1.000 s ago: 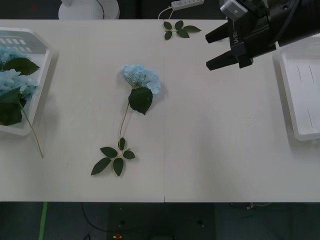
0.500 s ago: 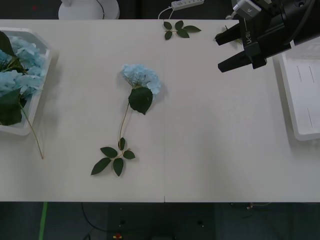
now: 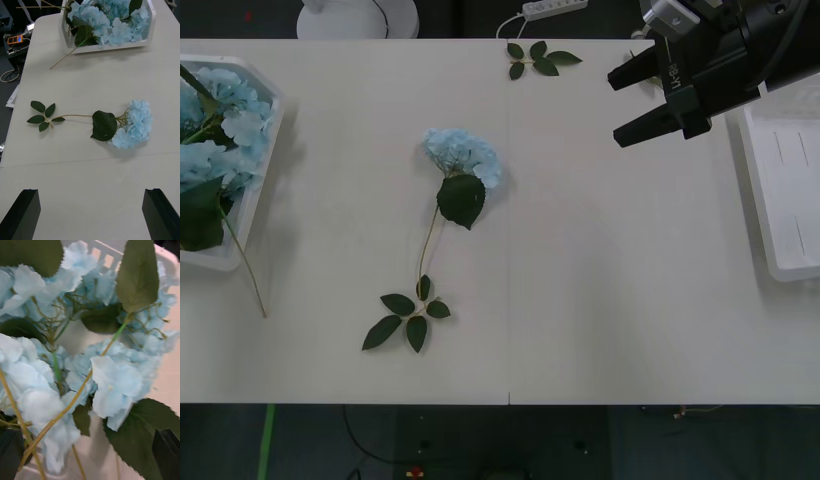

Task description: Place the red flowers into the right box and the blue flowers into the left box. If a person shows an open palm, hand one flower to the person first, then continue sorting.

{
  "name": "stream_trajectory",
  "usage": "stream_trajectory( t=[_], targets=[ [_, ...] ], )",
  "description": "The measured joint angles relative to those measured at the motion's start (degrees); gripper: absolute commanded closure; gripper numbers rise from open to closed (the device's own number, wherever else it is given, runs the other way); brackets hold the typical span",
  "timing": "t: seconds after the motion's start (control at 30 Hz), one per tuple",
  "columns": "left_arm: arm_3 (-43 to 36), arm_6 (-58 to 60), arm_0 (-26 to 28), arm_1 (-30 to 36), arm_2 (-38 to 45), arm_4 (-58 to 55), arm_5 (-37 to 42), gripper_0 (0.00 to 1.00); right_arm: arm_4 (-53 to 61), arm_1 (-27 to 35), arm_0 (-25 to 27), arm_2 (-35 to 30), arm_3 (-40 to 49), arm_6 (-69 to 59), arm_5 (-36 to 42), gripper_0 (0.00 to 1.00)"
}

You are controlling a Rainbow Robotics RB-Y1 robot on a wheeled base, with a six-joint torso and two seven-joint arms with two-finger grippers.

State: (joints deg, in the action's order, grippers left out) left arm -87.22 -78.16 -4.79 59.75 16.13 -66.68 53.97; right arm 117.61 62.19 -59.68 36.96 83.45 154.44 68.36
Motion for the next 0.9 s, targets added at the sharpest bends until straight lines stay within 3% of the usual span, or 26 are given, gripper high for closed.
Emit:
stream_trajectory(
  t=[0.07,0.2,0.6,0.73,0.9],
  targets=[
    [-1.5,0.0,0.0,0.0,3.8,-4.8,5.4,0.00,0.0,0.0,0.0,0.0,0.0,0.0,-0.1,0.09],
    [-2.4,0.0,0.0,0.0,9.8,-14.8,13.9,0.00,0.0,0.0,0.0,0.0,0.0,0.0,-0.3,0.07],
    [-12.6,0.1,-0.2,0.0,15.1,-20.3,28.3,0.00,-0.1,0.0,0.0,0.0,0.0,0.0,-0.6,0.06],
    [-15.0,1.3,-3.6,0.0,10.8,-16.7,28.7,0.00,-0.1,0.0,0.0,0.0,0.1,0.0,-0.6,0.06],
    [-15.5,13.5,-14.2,-1.9,-4.1,-5.5,28.0,0.00,-0.1,0.0,0.0,0.0,0.1,0.0,-0.6,0.06]
  ],
)
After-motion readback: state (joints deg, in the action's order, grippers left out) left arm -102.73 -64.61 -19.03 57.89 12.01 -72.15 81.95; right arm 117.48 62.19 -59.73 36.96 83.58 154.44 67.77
